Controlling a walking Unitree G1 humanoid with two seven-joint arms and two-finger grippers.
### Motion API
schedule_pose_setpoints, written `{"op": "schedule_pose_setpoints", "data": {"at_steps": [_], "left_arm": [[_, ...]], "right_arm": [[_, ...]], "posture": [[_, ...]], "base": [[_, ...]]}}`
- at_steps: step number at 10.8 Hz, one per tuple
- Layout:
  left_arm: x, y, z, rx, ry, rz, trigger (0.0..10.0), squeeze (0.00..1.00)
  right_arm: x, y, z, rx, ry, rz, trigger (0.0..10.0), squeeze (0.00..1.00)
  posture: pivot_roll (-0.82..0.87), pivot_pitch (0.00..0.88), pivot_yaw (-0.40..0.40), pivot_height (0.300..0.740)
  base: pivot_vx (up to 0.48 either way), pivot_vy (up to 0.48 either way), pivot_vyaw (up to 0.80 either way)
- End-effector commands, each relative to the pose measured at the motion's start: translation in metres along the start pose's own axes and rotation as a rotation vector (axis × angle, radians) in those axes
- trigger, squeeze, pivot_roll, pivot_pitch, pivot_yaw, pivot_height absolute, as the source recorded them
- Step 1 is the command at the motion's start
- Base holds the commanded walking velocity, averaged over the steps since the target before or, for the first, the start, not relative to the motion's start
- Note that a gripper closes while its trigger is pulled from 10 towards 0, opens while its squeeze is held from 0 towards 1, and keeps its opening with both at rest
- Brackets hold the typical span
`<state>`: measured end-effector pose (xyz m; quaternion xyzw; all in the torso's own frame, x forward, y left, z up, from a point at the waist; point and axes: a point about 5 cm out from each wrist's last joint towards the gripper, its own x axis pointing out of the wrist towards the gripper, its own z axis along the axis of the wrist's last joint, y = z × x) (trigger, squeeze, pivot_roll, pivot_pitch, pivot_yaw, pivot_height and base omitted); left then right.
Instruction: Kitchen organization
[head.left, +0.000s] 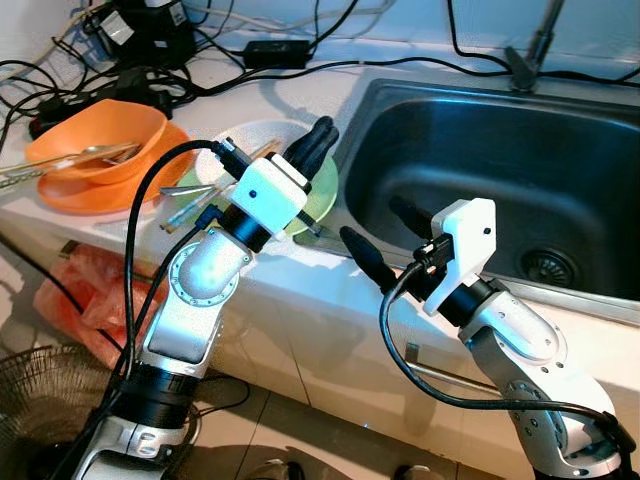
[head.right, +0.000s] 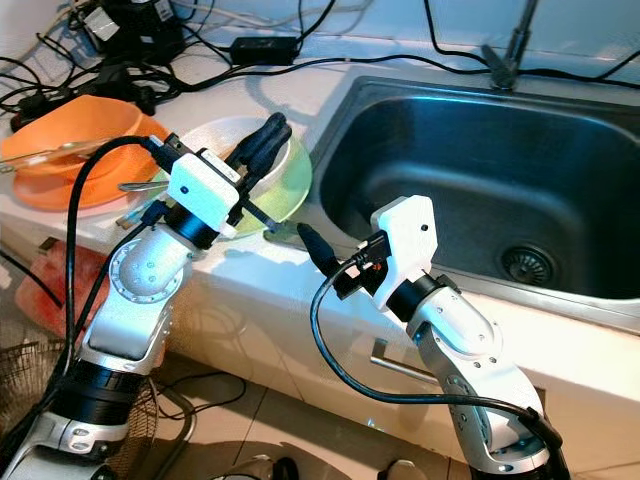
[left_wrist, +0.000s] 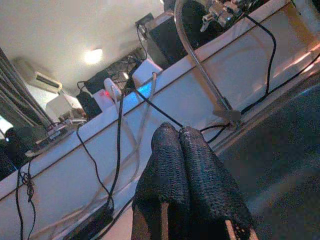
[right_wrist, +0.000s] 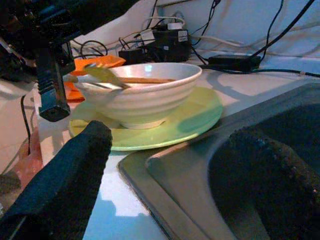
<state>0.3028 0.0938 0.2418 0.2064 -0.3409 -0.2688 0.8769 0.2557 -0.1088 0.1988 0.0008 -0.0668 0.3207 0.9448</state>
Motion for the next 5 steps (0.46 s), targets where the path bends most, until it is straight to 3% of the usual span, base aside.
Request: {"op": "schedule_pose_setpoints", "data": {"at_steps": [1,3,4,5], "left_arm": [[0.005,-0.001,0.006,0.010,-0.032,-0.010,0.0,0.00],[0.010,-0.001,0.013,0.029,-0.058,-0.007,0.0,0.00],[0.015,0.008,0.022,0.057,-0.076,0.030,7.2,0.00],[0.017,0.017,0.032,0.063,-0.100,0.066,10.0,1.00]], "right_arm": [[0.004,0.002,0.005,-0.014,-0.020,0.012,10.0,0.00],[0.008,0.002,0.005,-0.018,-0.024,0.019,10.0,0.00],[0.009,0.003,0.005,-0.020,-0.026,0.020,10.0,0.00],[0.010,0.004,0.003,-0.021,-0.028,0.021,10.0,0.00]], "posture": [[-0.01,0.133,0.123,0.740],[0.00,0.127,0.123,0.740],[0.00,0.125,0.124,0.740],[0.01,0.117,0.130,0.740]], "base": [[0.000,0.000,0.00],[0.000,0.000,0.00],[0.000,0.000,0.00],[0.000,0.000,0.00]]}}
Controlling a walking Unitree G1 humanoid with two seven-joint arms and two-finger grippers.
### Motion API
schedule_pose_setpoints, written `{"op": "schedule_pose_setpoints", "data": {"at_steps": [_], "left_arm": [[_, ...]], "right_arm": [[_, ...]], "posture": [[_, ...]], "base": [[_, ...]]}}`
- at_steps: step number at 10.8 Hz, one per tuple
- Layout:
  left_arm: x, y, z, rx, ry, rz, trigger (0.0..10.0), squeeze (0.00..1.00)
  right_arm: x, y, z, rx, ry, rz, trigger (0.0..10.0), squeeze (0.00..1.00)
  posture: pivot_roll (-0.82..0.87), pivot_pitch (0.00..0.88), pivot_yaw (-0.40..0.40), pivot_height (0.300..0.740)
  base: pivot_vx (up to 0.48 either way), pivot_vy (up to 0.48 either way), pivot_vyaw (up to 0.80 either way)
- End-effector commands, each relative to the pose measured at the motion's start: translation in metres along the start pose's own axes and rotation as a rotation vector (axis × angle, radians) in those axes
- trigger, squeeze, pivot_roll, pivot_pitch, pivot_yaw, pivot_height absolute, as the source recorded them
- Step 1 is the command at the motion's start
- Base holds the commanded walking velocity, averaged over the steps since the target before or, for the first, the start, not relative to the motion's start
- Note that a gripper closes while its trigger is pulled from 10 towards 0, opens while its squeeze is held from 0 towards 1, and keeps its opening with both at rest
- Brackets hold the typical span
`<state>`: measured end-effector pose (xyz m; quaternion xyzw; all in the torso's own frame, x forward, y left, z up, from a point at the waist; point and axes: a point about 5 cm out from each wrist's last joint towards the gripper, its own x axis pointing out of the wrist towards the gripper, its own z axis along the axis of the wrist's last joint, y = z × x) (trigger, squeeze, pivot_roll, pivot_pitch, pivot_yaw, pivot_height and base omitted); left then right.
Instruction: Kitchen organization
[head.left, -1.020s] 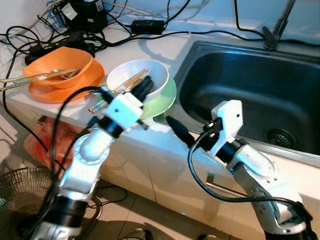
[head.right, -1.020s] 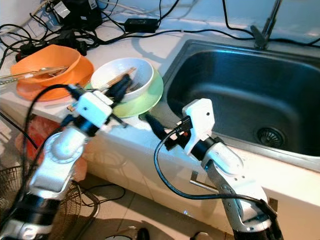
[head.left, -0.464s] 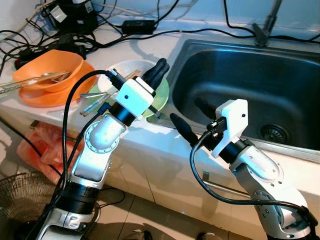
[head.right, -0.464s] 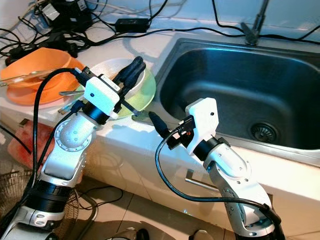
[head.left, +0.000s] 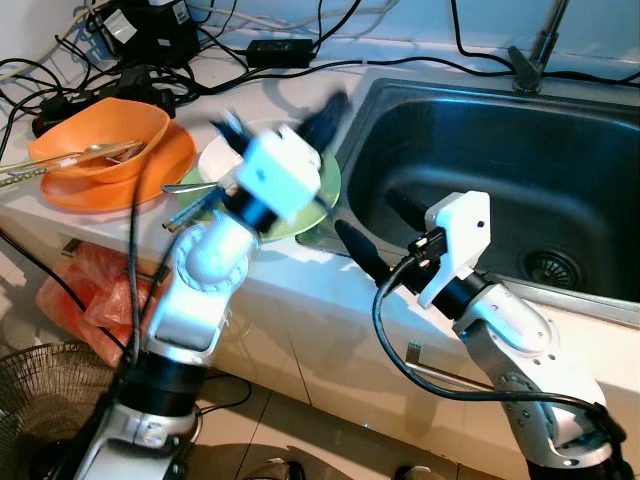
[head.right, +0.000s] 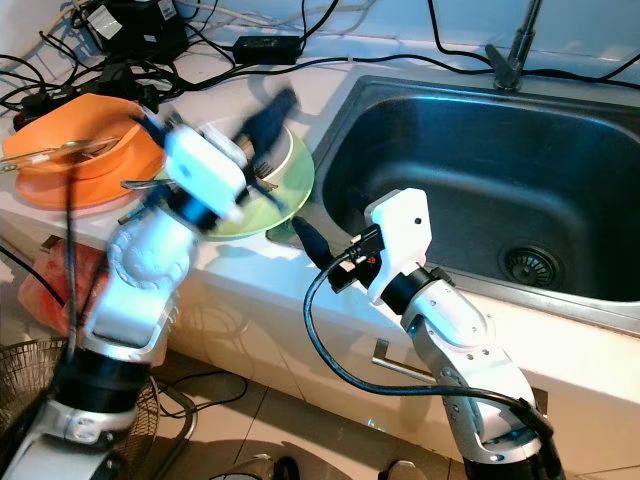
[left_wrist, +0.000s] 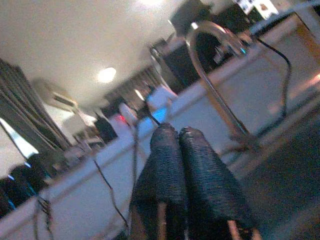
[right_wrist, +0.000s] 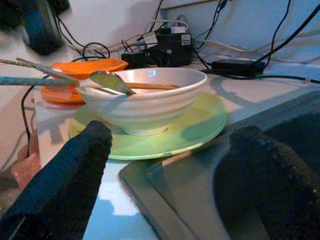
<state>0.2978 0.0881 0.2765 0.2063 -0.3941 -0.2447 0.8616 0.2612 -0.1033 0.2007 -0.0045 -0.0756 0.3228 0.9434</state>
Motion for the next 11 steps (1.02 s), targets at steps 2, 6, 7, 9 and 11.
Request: {"op": "schedule_pose_setpoints", "data": {"at_steps": [2,6,7,9,11], "left_arm": [[-0.003,0.007,0.005,0.049,-0.001,0.039,10.0,1.00],[-0.047,-0.014,-0.008,0.090,0.107,-0.028,10.0,1.00],[-0.052,-0.019,-0.011,0.088,0.122,-0.043,10.0,1.00],[-0.061,-0.028,-0.017,0.112,0.148,-0.094,10.0,1.00],[-0.061,-0.030,-0.024,0.119,0.166,-0.098,10.0,1.00]], "right_arm": [[0.004,0.005,0.002,-0.007,-0.020,0.019,10.0,0.00],[-0.018,-0.029,-0.021,-0.053,0.133,-0.144,10.0,0.00],[-0.021,-0.033,-0.022,-0.063,0.150,-0.159,10.0,0.00],[-0.023,-0.036,-0.025,-0.070,0.171,-0.179,10.0,0.00],[-0.028,-0.032,-0.033,-0.059,0.220,-0.163,10.0,0.00]], "posture": [[0.01,0.109,0.136,0.740],[0.01,0.105,0.136,0.740],[0.01,0.105,0.136,0.740],[0.01,0.105,0.137,0.740],[0.00,0.107,0.141,0.740]], "base": [[0.000,0.000,0.00],[0.000,0.000,0.00],[0.000,0.000,0.00],[0.000,0.000,0.00],[0.000,0.000,0.00]]}}
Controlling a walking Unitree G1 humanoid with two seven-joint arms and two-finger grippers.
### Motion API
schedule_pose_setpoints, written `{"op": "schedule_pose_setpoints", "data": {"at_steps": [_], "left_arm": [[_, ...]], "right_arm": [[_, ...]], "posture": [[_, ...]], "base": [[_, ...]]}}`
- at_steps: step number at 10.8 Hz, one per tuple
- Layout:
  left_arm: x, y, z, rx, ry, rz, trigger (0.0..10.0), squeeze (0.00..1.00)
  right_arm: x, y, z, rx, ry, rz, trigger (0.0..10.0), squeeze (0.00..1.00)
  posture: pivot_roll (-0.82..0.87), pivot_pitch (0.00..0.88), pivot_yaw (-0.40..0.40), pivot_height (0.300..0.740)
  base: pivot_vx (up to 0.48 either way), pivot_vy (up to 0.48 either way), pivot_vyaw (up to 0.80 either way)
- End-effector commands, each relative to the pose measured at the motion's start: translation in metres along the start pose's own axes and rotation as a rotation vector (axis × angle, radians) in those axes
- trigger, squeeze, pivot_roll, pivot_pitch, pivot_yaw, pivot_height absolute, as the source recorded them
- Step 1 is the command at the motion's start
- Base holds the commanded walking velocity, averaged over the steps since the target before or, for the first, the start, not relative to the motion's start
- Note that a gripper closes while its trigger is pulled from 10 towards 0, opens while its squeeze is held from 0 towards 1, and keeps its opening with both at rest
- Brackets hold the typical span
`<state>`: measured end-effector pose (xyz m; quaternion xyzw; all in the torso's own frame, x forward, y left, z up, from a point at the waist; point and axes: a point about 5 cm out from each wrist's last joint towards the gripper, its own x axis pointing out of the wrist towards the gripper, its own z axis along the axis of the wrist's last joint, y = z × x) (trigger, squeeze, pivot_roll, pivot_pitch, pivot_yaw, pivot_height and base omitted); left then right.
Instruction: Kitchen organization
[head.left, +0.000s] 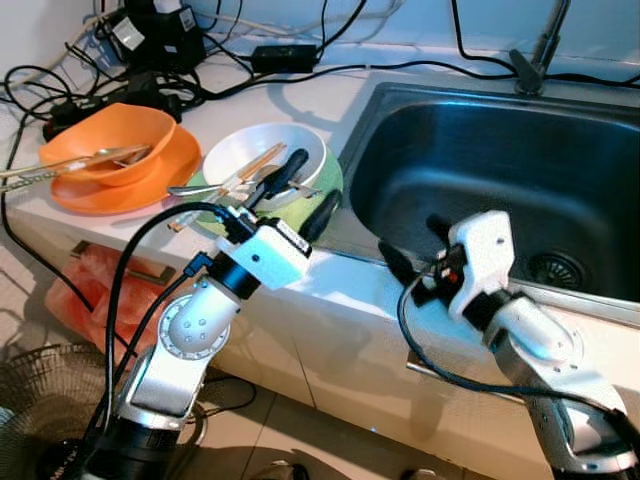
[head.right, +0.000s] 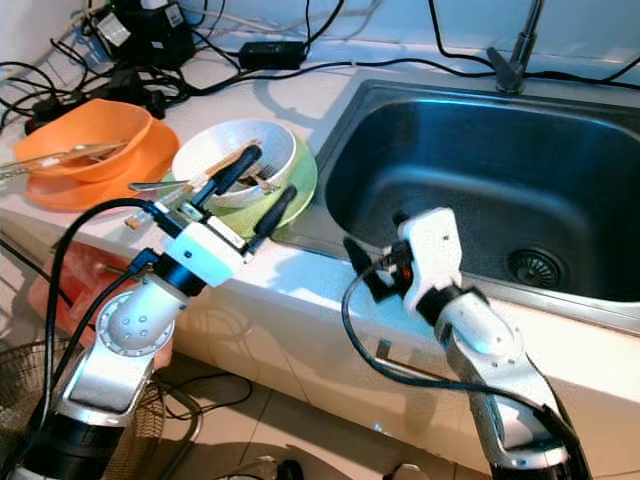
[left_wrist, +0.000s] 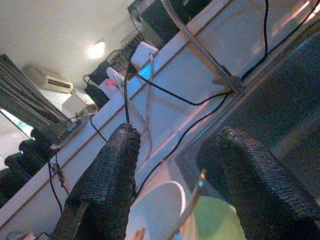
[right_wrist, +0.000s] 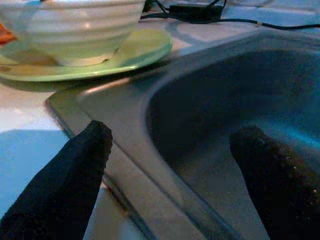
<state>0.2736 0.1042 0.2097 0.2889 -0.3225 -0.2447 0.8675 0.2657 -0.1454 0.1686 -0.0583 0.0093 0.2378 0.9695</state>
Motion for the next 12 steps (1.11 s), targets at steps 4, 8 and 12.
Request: {"op": "schedule_pose_setpoints", "data": {"at_steps": [4,8,12], "left_arm": [[0.004,-0.007,-0.011,0.030,0.029,-0.043,10.0,1.00],[0.007,0.001,-0.026,0.109,0.095,-0.064,10.0,0.00],[0.010,0.004,-0.042,0.123,0.153,-0.095,10.0,0.00]], "right_arm": [[-0.003,0.002,-0.004,0.006,0.031,0.000,10.0,0.00],[-0.004,0.005,-0.003,0.015,0.029,0.007,10.0,0.00],[-0.008,0.015,0.004,0.031,-0.001,0.106,10.0,0.00]], "posture": [[-0.01,0.117,0.141,0.740],[-0.01,0.129,0.144,0.740],[-0.01,0.133,0.143,0.740]], "base": [[0.000,0.000,0.00],[0.000,0.000,0.00],[0.000,0.000,0.00]]}}
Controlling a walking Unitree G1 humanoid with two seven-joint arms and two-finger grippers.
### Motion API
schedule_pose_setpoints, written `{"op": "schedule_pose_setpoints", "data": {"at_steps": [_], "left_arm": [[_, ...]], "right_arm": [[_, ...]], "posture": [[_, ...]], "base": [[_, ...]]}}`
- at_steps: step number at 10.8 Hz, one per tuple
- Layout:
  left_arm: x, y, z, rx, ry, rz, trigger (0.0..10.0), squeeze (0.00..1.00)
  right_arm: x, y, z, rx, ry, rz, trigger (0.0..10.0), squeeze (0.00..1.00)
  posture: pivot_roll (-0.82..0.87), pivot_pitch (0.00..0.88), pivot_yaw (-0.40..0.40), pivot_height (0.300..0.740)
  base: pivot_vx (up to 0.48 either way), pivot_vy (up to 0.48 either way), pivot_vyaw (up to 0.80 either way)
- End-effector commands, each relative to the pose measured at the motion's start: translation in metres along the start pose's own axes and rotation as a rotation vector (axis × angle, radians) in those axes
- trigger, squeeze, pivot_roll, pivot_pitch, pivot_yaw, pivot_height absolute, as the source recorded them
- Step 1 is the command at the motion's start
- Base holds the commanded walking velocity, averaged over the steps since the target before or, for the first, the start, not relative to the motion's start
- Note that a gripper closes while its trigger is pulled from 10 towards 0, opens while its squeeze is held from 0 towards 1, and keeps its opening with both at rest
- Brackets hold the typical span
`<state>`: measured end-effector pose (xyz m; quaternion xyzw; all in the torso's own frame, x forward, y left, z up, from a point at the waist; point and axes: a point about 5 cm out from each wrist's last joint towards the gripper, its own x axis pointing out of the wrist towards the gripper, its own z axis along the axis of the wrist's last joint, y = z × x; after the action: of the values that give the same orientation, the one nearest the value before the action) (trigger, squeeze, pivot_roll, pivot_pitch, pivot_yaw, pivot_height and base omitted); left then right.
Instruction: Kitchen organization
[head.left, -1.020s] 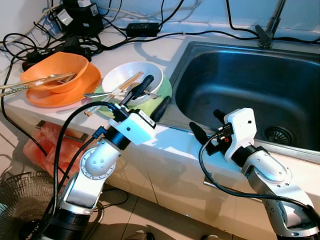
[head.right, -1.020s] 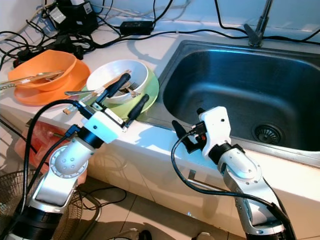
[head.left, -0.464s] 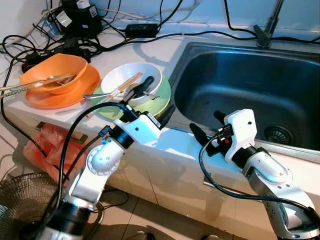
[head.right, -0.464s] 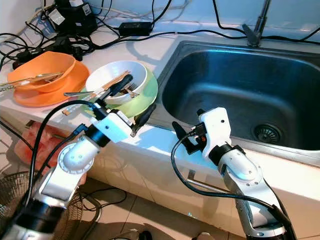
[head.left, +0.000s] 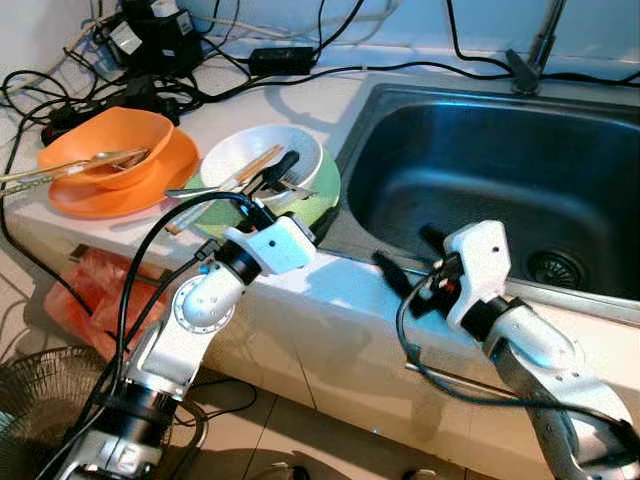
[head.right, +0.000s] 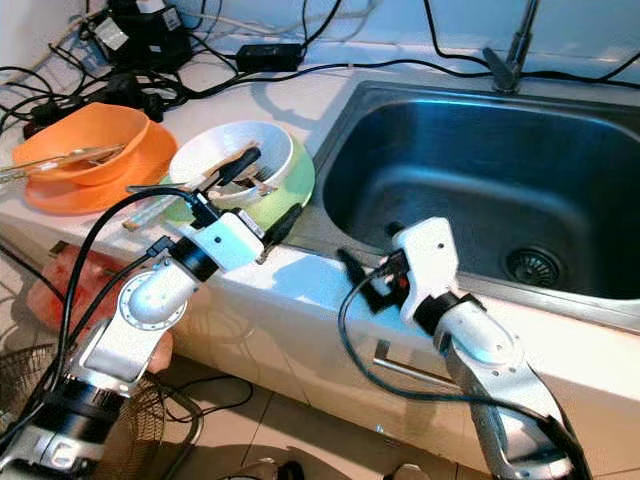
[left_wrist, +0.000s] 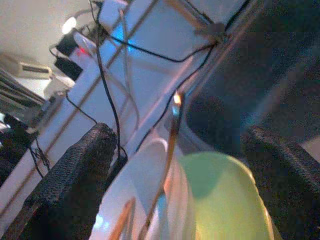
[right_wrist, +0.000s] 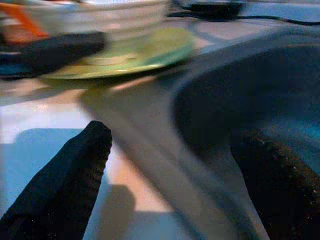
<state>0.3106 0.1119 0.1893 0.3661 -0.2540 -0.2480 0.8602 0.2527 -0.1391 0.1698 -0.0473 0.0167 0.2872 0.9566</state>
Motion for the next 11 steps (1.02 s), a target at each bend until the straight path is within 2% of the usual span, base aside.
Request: {"op": "schedule_pose_setpoints", "data": {"at_steps": [1,2,4,5,6,9,11], "left_arm": [[0.001,0.003,-0.002,0.015,0.003,0.000,10.0,0.00],[0.002,0.001,-0.003,0.007,0.001,-0.006,10.0,0.00],[0.003,-0.005,-0.003,-0.013,-0.008,-0.026,6.3,0.00],[0.003,-0.006,-0.003,-0.014,-0.008,-0.028,5.9,0.00],[0.004,-0.007,-0.004,-0.025,-0.010,-0.037,0.0,0.00],[0.004,-0.008,-0.005,-0.035,-0.015,-0.046,0.0,0.00],[0.004,-0.008,-0.005,-0.034,-0.022,-0.048,0.0,0.00]], "right_arm": [[-0.003,0.006,0.007,0.011,-0.031,0.061,10.0,0.00],[-0.005,0.008,0.011,0.027,-0.055,0.088,10.0,0.00],[-0.010,0.013,0.022,0.067,-0.116,0.149,10.0,0.00],[-0.011,0.013,0.022,0.069,-0.120,0.152,10.0,0.00],[-0.011,0.014,0.024,0.078,-0.131,0.159,10.0,0.00],[-0.011,0.015,0.027,0.095,-0.142,0.159,10.0,0.00],[-0.013,0.020,0.028,0.107,-0.135,0.216,10.0,0.00]], "posture": [[-0.02,0.134,0.146,0.740],[-0.02,0.135,0.150,0.740],[-0.03,0.139,0.154,0.740],[-0.03,0.139,0.154,0.740],[-0.03,0.139,0.156,0.740],[-0.03,0.141,0.159,0.740],[-0.03,0.142,0.160,0.740]], "base": [[0.000,0.000,0.00],[0.000,0.000,0.00],[0.000,0.000,0.00],[0.000,0.000,0.00],[0.000,0.000,0.00],[0.000,0.000,0.00],[0.000,0.000,0.00]]}}
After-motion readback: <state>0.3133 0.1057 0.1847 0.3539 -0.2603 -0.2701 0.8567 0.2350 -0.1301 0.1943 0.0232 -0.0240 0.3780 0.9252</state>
